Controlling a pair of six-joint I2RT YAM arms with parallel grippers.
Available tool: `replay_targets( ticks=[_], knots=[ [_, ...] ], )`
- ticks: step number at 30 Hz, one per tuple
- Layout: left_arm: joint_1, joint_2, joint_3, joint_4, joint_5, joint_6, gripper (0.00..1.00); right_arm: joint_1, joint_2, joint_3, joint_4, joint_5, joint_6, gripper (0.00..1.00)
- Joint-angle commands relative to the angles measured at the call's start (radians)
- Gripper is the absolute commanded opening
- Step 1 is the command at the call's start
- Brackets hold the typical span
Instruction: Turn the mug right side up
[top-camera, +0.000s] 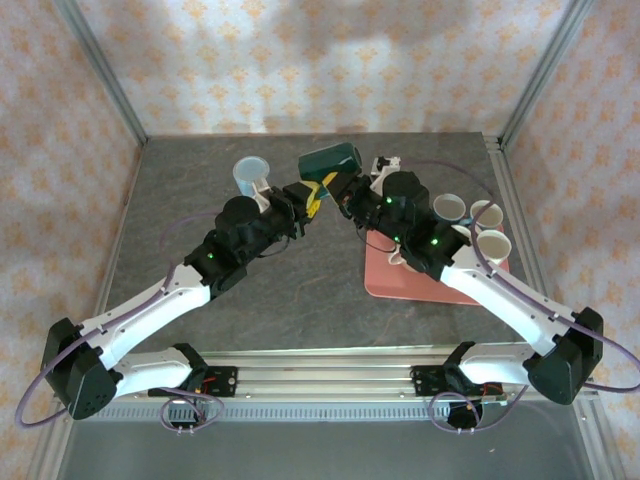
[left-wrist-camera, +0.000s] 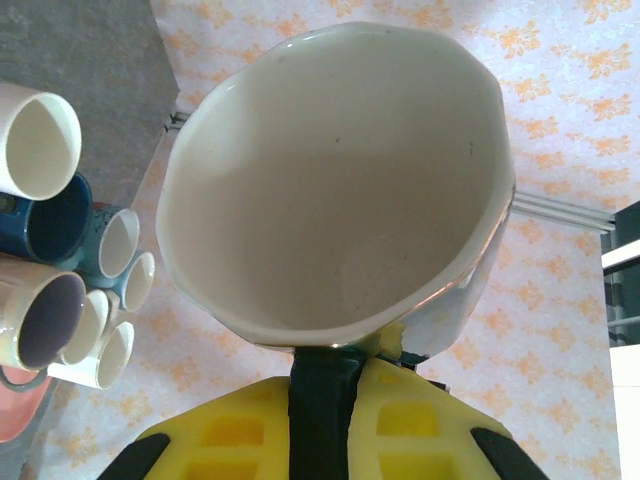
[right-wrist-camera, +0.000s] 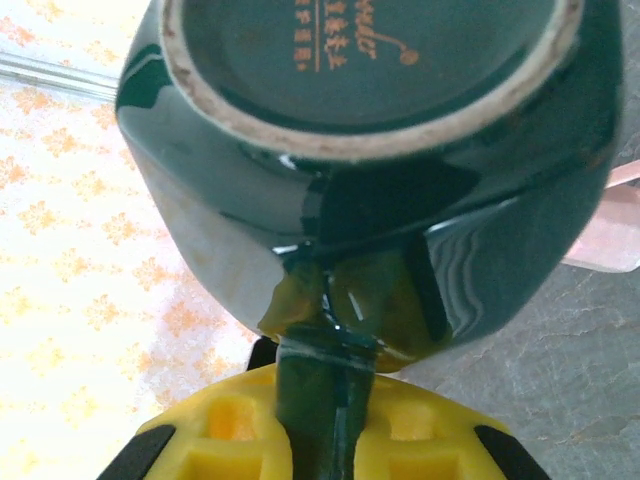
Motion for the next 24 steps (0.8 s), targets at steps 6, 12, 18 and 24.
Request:
replay_targets(
  ticks=[6,12,18,24],
  knots=[
    [-0.001,-0.07,-0.024,0.168,-0.12,0.152,0.0,0.01,0.005,-0.019,-0.011,0.056,-0.003,0.22],
    [0.001,-0.084,-0.063,0.243,-0.132,0.206,0.0,0.01,0.002,-0.028,-0.011,0.061,0.001,0.34],
    [0.007,-0.09,-0.059,0.226,-0.125,0.251,0.0,0.01,0.003,-0.035,-0.019,0.064,0.016,0.41],
    [0.021,-0.093,-0.052,0.177,-0.102,0.32,0.0,0.01,-0.02,-0.03,-0.098,0.077,-0.008,0.52]
  ],
)
